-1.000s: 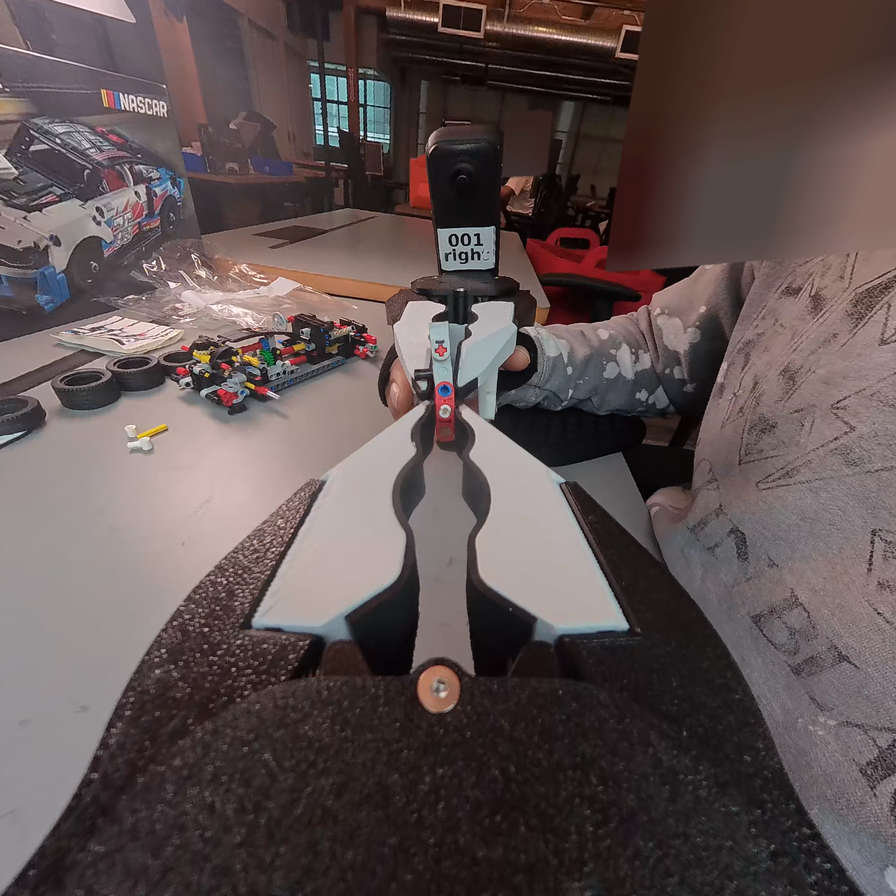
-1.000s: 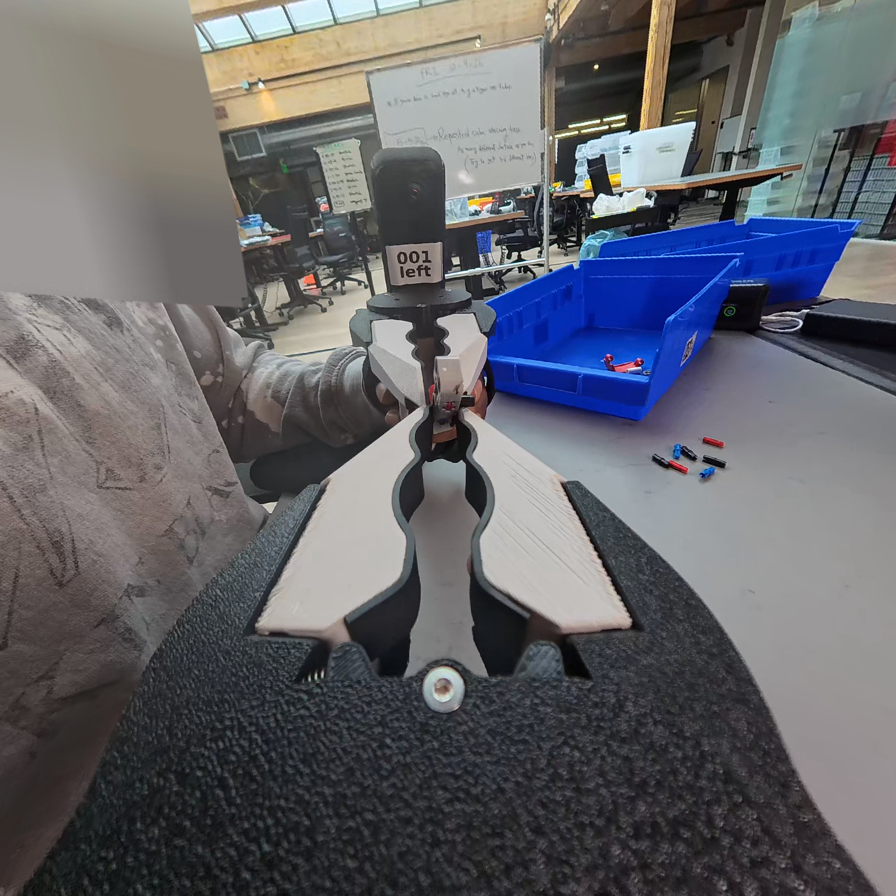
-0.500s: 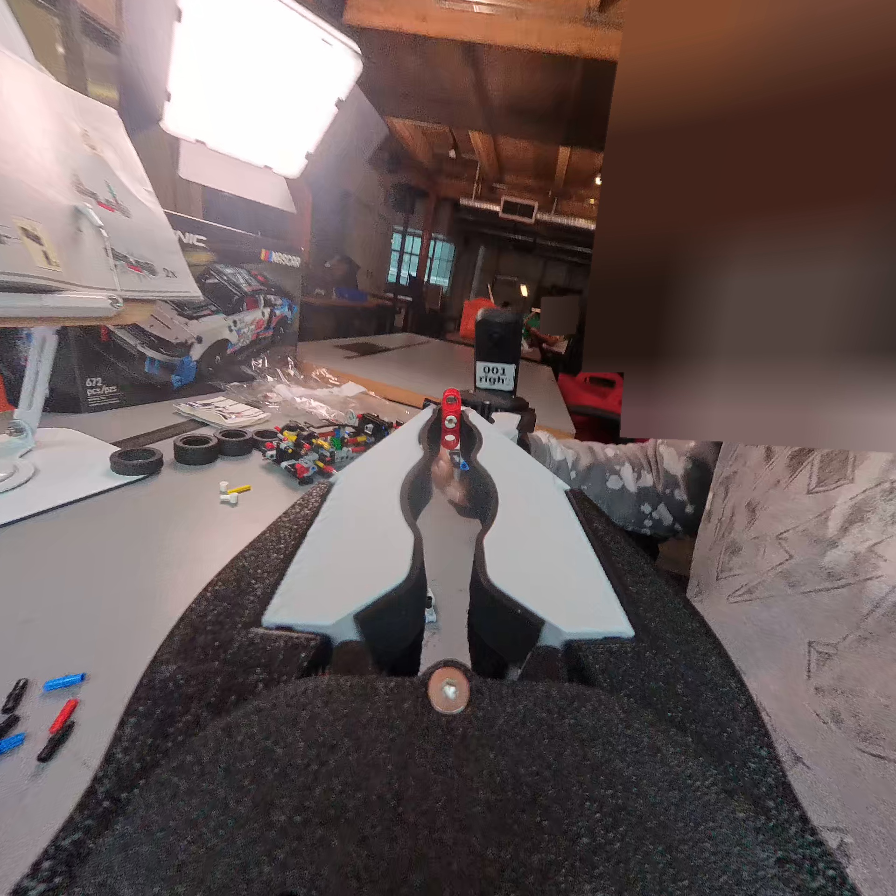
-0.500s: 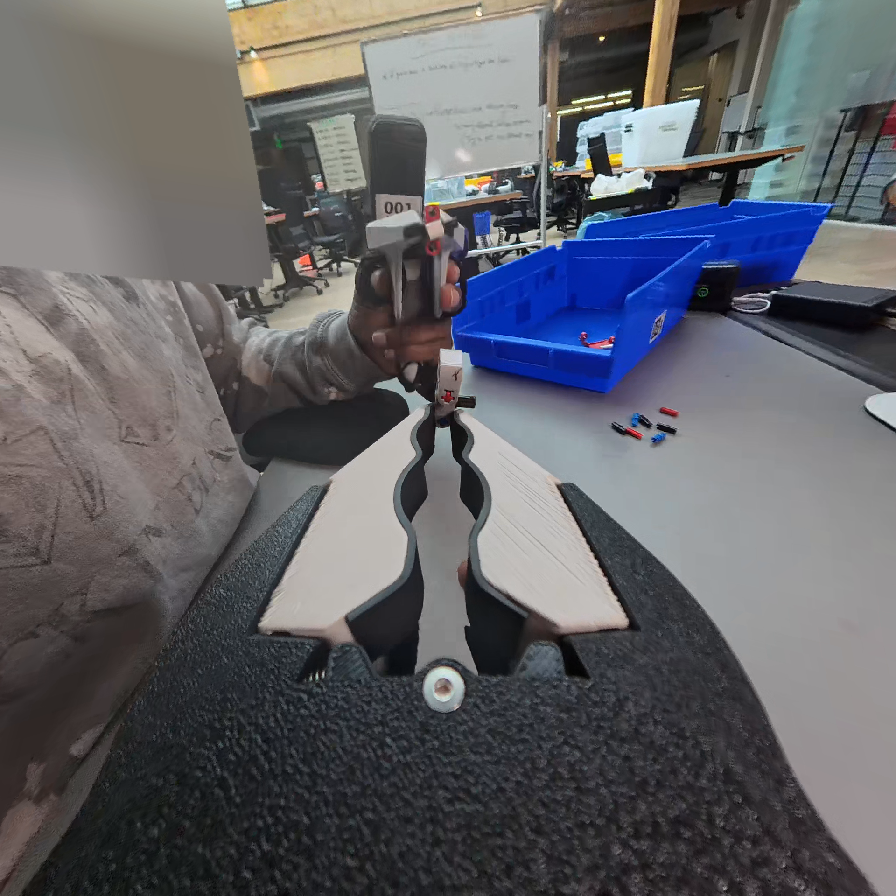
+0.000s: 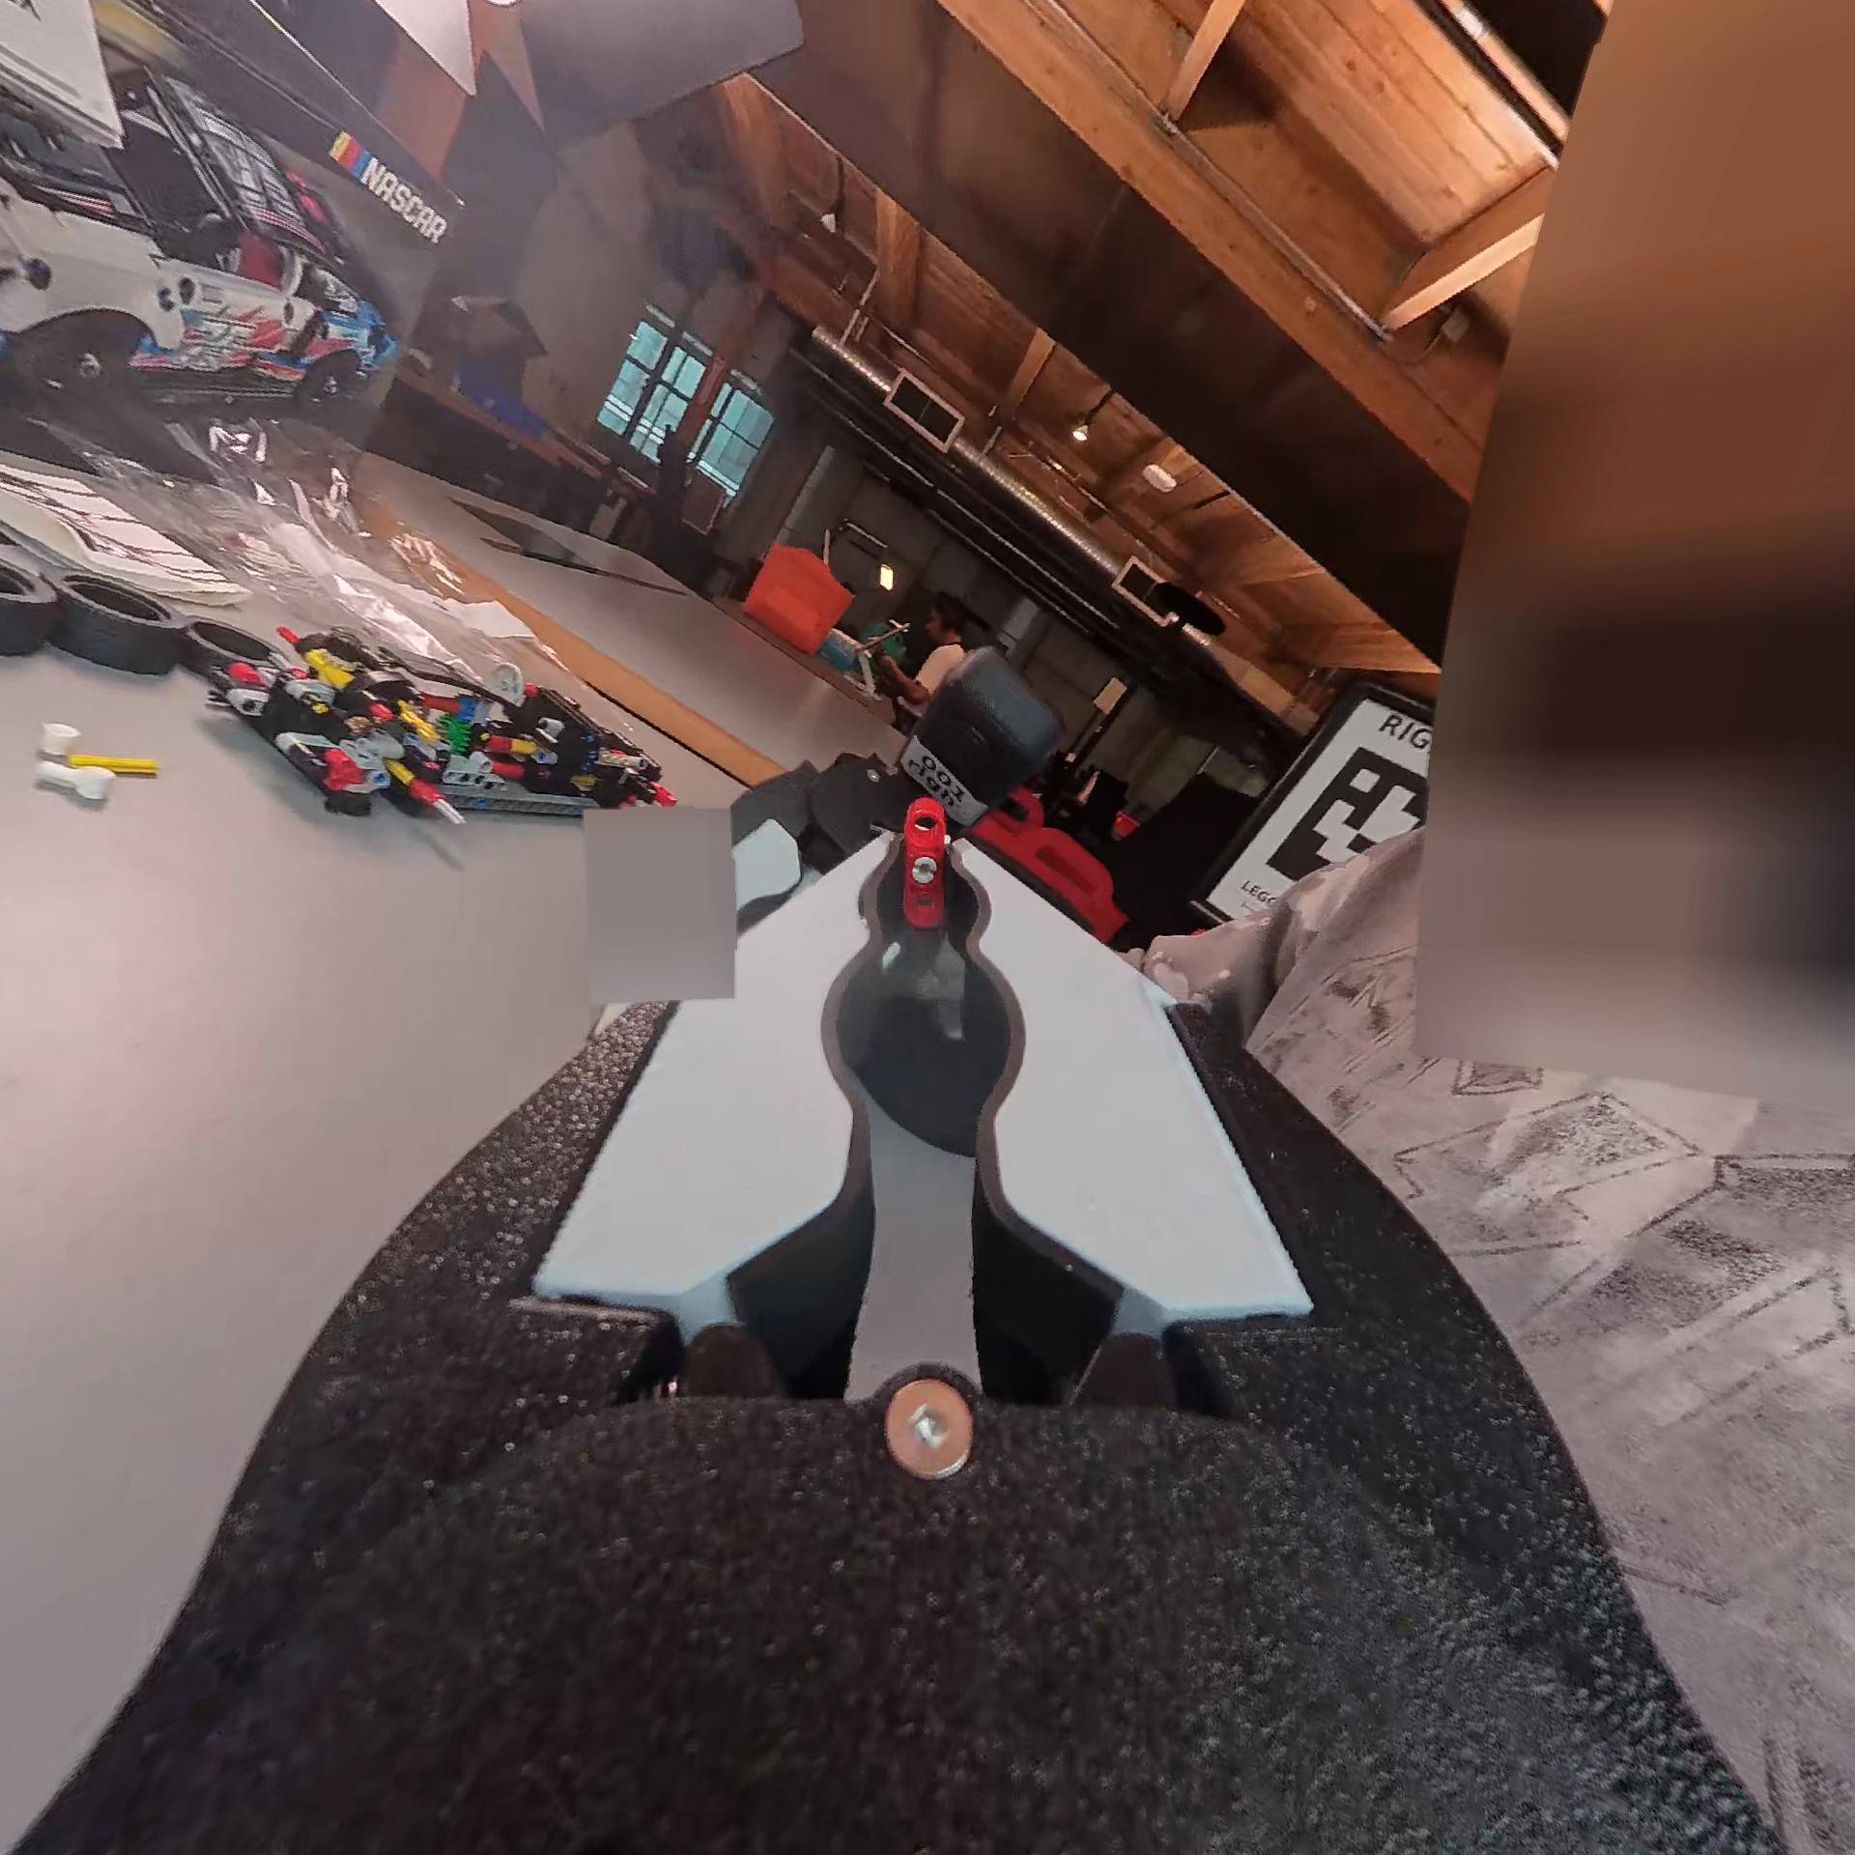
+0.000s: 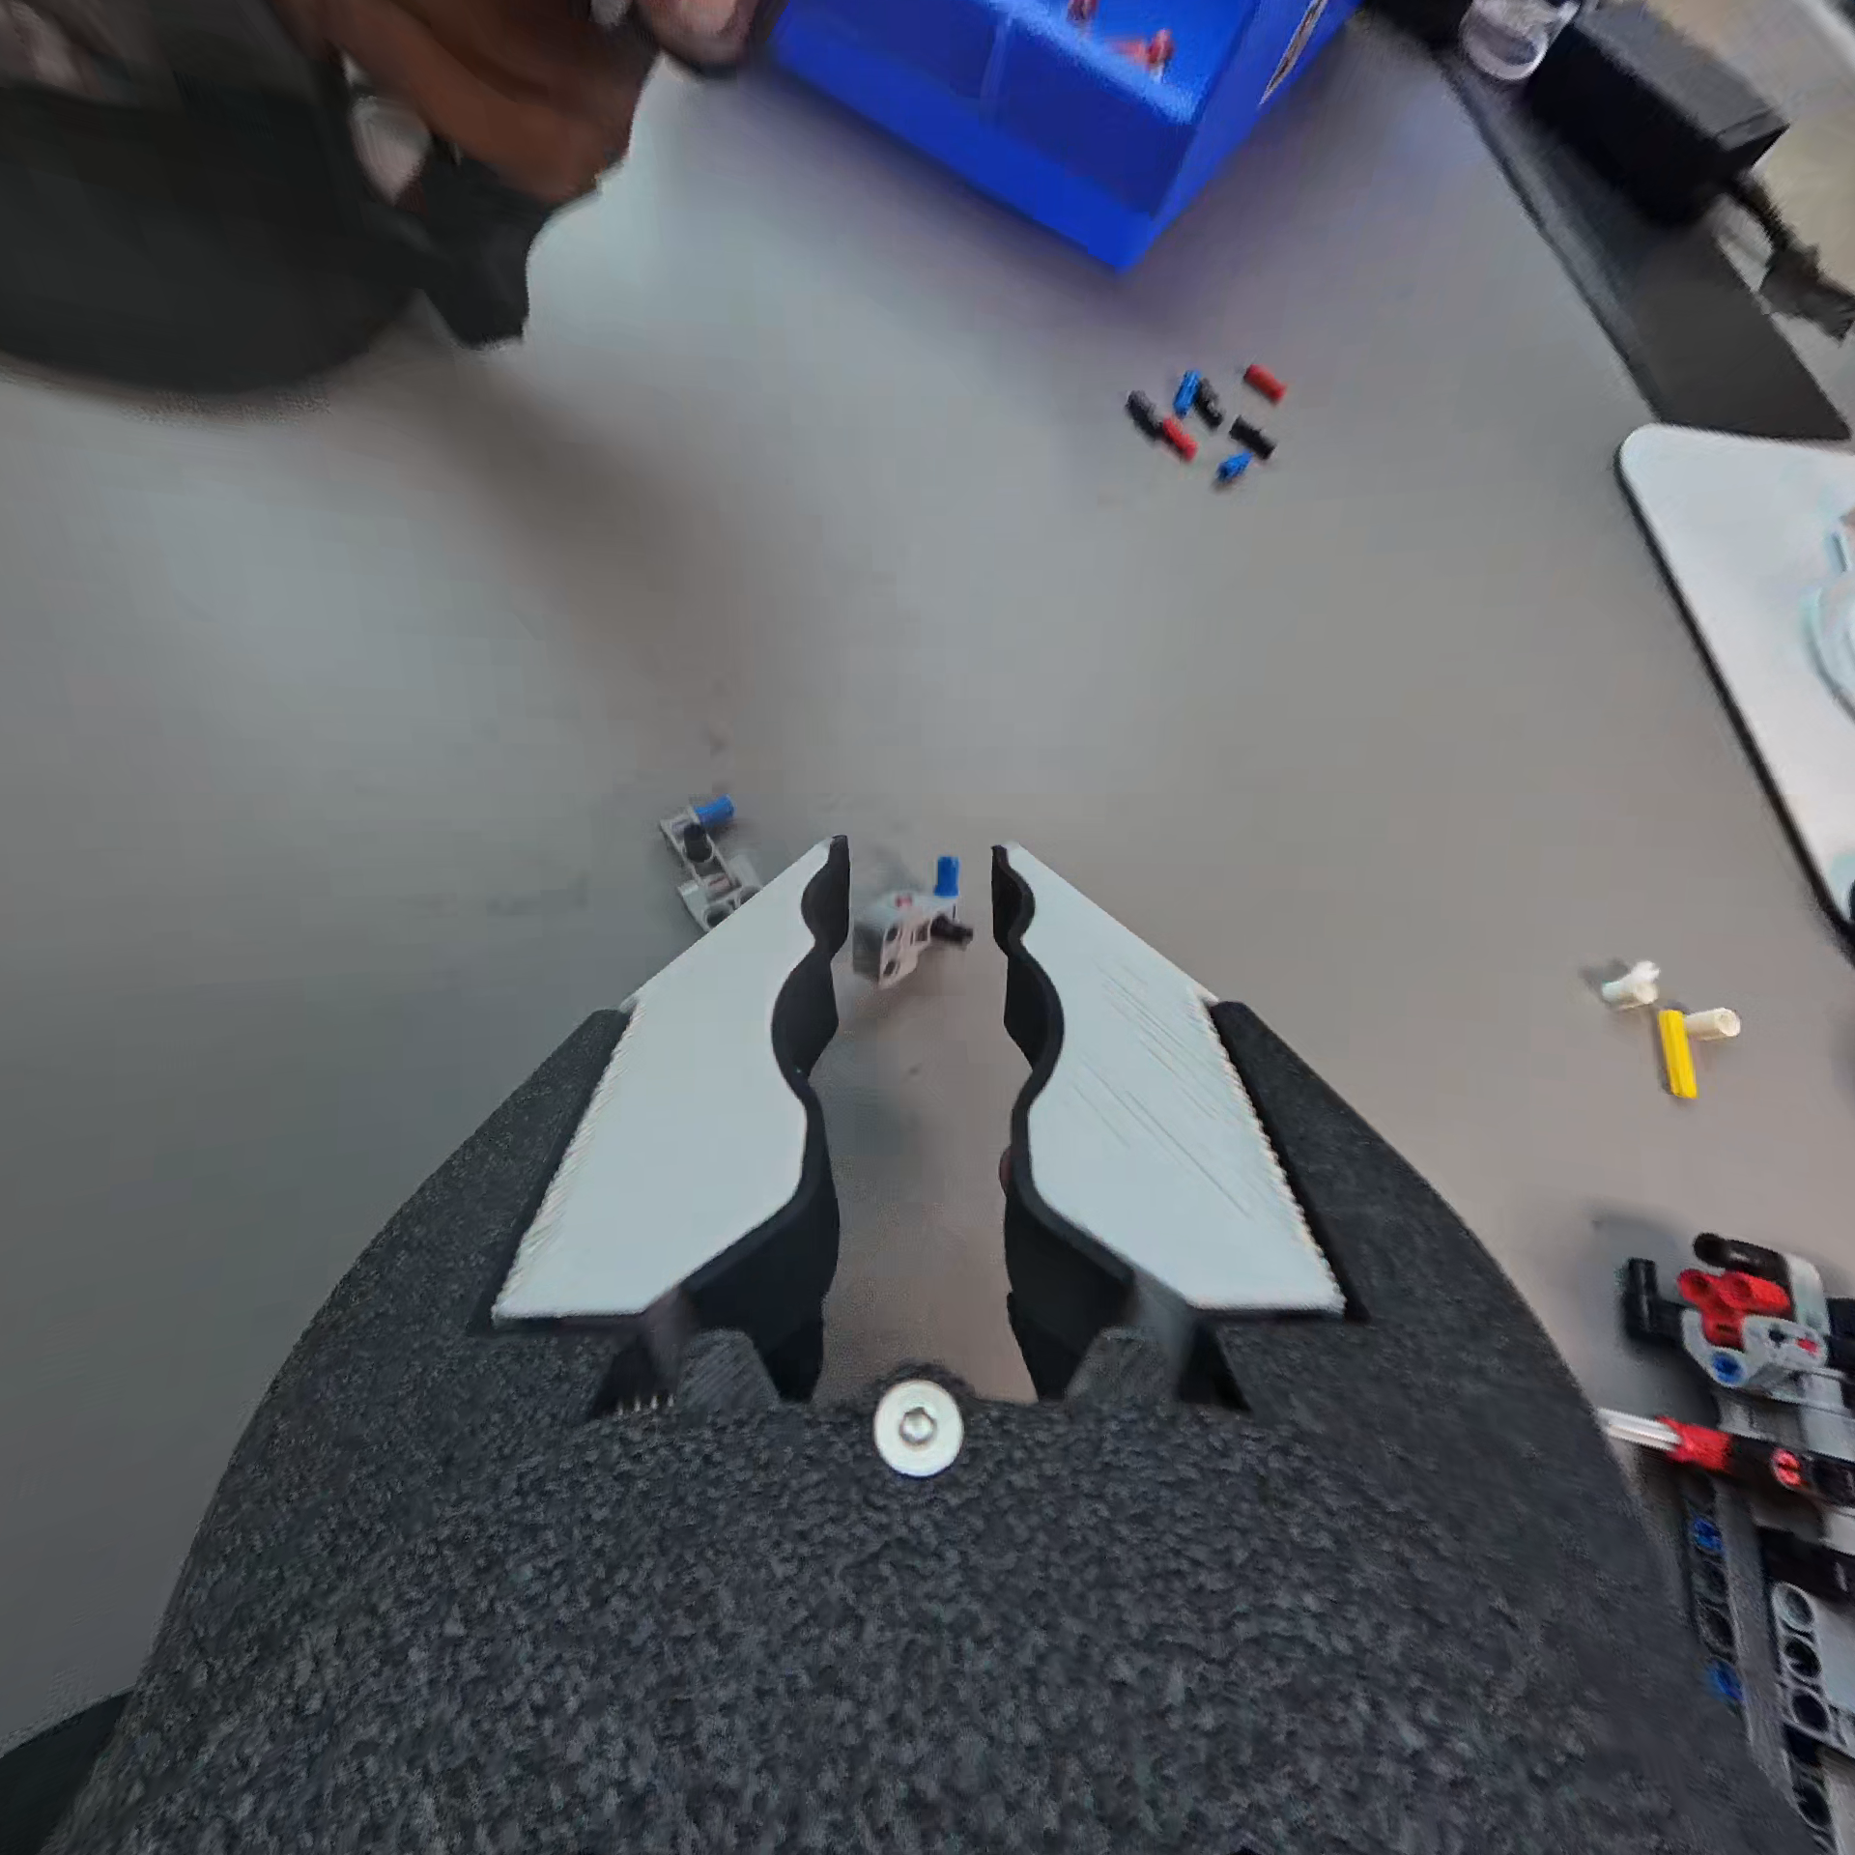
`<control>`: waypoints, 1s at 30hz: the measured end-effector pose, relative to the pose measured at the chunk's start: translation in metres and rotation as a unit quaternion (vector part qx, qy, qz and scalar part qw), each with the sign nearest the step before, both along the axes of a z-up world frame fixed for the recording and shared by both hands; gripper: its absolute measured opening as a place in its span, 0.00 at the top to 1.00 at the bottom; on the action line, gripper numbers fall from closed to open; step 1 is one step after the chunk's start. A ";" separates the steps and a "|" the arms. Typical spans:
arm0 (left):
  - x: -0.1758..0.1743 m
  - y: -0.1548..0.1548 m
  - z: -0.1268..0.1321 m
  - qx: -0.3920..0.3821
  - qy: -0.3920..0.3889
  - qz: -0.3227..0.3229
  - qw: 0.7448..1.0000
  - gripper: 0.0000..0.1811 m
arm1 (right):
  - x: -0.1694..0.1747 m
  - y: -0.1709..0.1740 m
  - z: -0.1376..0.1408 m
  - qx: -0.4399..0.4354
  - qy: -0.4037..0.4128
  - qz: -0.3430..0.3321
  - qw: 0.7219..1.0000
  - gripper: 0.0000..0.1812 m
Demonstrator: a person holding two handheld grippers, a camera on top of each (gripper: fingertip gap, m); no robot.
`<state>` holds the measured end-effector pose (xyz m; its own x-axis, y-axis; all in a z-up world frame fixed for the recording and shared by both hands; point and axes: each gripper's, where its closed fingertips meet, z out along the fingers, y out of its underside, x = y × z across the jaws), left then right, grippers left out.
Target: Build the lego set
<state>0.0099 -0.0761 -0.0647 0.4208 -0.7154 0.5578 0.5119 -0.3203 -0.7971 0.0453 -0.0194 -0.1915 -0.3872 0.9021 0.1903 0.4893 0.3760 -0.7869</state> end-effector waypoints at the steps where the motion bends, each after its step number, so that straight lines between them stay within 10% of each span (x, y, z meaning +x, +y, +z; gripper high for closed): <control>1: 0.003 -0.002 0.002 0.000 -0.015 -0.014 1.000 0.97 | -0.003 -0.001 0.015 -0.016 0.033 0.000 0.999 0.85; 9: 0.024 0.007 -0.010 0.024 0.069 0.023 0.997 0.97 | -0.011 -0.051 0.111 -0.268 0.190 0.040 0.944 0.88; 17: 0.038 -0.005 -0.010 0.143 0.248 0.083 0.954 0.97 | -0.005 -0.070 0.117 -0.465 0.127 0.091 0.871 0.93; 30: 0.056 -0.025 -0.008 0.253 0.407 0.092 0.873 0.97 | 0.012 -0.086 0.121 -0.494 0.129 0.182 0.841 0.98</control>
